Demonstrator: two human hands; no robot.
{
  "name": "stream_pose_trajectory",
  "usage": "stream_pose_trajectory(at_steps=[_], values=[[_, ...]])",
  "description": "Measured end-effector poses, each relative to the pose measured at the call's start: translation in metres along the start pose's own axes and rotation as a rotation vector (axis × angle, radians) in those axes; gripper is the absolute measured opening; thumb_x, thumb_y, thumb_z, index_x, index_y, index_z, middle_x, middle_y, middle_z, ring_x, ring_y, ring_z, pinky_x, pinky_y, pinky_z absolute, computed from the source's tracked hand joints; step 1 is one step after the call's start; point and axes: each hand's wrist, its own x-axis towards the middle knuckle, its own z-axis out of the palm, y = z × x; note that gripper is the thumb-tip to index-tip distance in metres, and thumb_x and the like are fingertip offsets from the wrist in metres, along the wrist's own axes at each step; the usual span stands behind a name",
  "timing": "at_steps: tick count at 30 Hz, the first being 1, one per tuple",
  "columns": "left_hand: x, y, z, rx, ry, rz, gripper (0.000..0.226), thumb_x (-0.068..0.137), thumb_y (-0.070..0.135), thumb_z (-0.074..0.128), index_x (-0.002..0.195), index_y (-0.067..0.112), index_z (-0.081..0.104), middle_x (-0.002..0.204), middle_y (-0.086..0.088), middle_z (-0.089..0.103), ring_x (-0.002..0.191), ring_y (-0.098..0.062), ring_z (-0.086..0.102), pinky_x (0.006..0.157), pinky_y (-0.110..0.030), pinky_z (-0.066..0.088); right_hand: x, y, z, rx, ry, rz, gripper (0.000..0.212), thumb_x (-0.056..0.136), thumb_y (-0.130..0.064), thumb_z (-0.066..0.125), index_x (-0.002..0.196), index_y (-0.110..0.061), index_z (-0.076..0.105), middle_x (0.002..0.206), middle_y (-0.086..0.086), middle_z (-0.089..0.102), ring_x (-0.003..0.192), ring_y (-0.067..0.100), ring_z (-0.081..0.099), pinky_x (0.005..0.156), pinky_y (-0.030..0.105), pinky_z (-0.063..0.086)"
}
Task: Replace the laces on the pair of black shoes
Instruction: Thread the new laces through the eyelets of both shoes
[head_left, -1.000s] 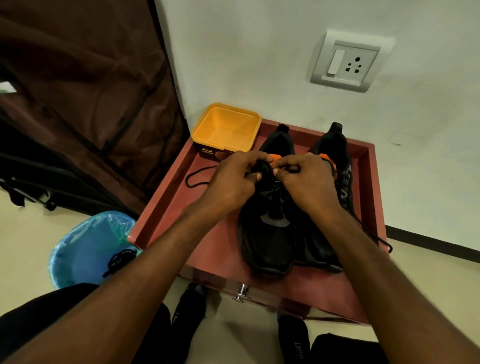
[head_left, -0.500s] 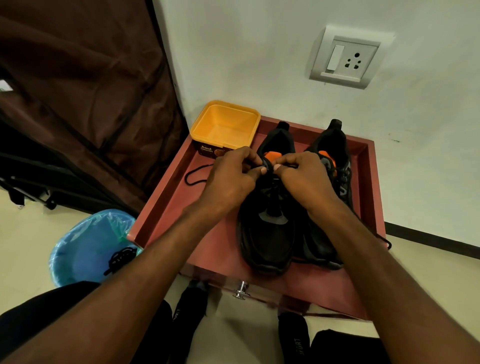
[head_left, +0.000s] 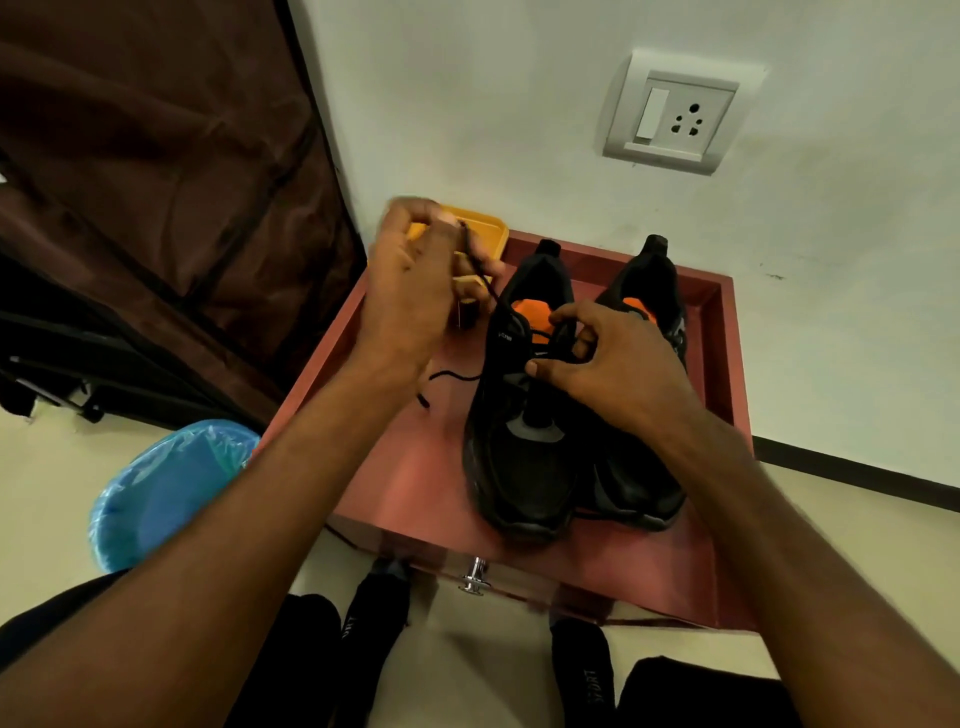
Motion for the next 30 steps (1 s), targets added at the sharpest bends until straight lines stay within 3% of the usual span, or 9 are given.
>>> stream_pose_trajectory(at_steps=[3, 6, 9, 12, 16, 19, 22, 25, 30], values=[[0.013, -0.005, -0.013, 0.271, 0.09, -0.001, 0.001, 0.106, 0.013, 0.05, 0.106, 0.012, 0.05, 0.08, -0.008, 0.059, 0.064, -0.015, 0.059, 0.055, -0.03, 0.048, -0.001, -0.001, 0.0, -0.028, 0.013, -0.038, 0.065, 0.08, -0.056, 0.081, 0.136, -0.03, 0.061, 0.09, -0.015, 0.053, 0.086, 0.009, 0.055, 0.066, 0.025, 0.042], [0.003, -0.03, -0.015, 0.762, -0.099, -0.007, 0.015, 0.097, 0.028, 0.071, 0.1, 0.014, 0.066, 0.081, 0.001, 0.064, 0.066, -0.008, 0.058, 0.058, -0.021, 0.047, 0.0, -0.001, 0.002, -0.063, 0.024, -0.055, 0.068, 0.077, -0.06, 0.08, 0.135, -0.031, 0.061, 0.093, -0.015, 0.046, 0.104, 0.021, 0.055, 0.081, 0.04, 0.054], [-0.012, -0.046, -0.008, 0.961, -0.24, -0.01, 0.008, 0.093, 0.025, 0.076, 0.091, 0.017, 0.075, 0.085, 0.005, 0.07, 0.074, -0.003, 0.064, 0.064, -0.023, 0.054, -0.001, -0.002, 0.003, -0.109, 0.033, -0.066, 0.072, 0.076, -0.064, 0.08, 0.137, -0.031, 0.061, 0.104, -0.01, 0.044, 0.113, 0.023, 0.051, 0.091, 0.045, 0.054], [-0.009, -0.039, -0.006, 0.699, -0.155, -0.051, 0.012, 0.096, 0.011, 0.069, 0.086, 0.017, 0.071, 0.084, 0.002, 0.072, 0.076, -0.009, 0.067, 0.067, -0.026, 0.052, -0.004, -0.002, 0.001, -0.127, 0.052, -0.055, 0.072, 0.077, -0.063, 0.079, 0.139, -0.033, 0.059, 0.111, -0.008, 0.04, 0.118, 0.018, 0.043, 0.094, 0.039, 0.049], [0.005, -0.009, -0.008, -0.088, 0.077, -0.233, 0.018, 0.11, 0.013, 0.044, 0.095, 0.016, 0.054, 0.089, -0.008, 0.074, 0.082, -0.023, 0.073, 0.059, -0.026, 0.05, -0.008, -0.001, 0.0, -0.099, 0.047, -0.041, 0.071, 0.078, -0.062, 0.079, 0.14, -0.036, 0.057, 0.115, -0.008, 0.041, 0.115, 0.012, 0.034, 0.092, 0.034, 0.042], [0.008, -0.014, -0.013, 0.156, 0.087, -0.249, 0.012, 0.11, 0.018, 0.048, 0.101, 0.013, 0.055, 0.075, -0.002, 0.067, 0.062, -0.014, 0.064, 0.054, -0.026, 0.045, -0.008, -0.002, 0.001, -0.095, 0.035, -0.034, 0.071, 0.078, -0.062, 0.079, 0.14, -0.037, 0.056, 0.115, -0.007, 0.042, 0.123, 0.018, 0.037, 0.097, 0.039, 0.046], [-0.003, -0.028, -0.011, 0.621, -0.13, -0.139, 0.014, 0.098, 0.026, 0.07, 0.099, 0.012, 0.068, 0.083, 0.003, 0.069, 0.071, -0.008, 0.064, 0.062, -0.023, 0.052, -0.006, -0.003, 0.002, -0.088, 0.042, -0.03, 0.071, 0.077, -0.062, 0.08, 0.139, -0.035, 0.058, 0.112, -0.007, 0.045, 0.124, 0.021, 0.04, 0.096, 0.038, 0.045], [-0.012, -0.038, -0.008, 0.865, -0.223, -0.084, 0.006, 0.092, 0.019, 0.075, 0.087, 0.017, 0.074, 0.083, 0.006, 0.072, 0.078, -0.006, 0.068, 0.067, -0.028, 0.056, -0.004, -0.002, 0.005, -0.082, 0.066, -0.054, 0.071, 0.075, -0.062, 0.082, 0.137, -0.032, 0.061, 0.108, -0.009, 0.051, 0.118, 0.022, 0.049, 0.092, 0.036, 0.048], [-0.001, -0.022, -0.008, 0.591, -0.028, -0.139, 0.022, 0.106, 0.007, 0.048, 0.094, 0.0, 0.065, 0.087, -0.007, 0.072, 0.068, -0.002, 0.065, 0.062, -0.018, 0.047, -0.004, 0.0, 0.002, -0.013, 0.061, -0.068, 0.065, 0.075, -0.055, 0.085, 0.131, -0.029, 0.066, 0.089, -0.012, 0.056, 0.082, 0.006, 0.054, 0.063, 0.021, 0.036]])
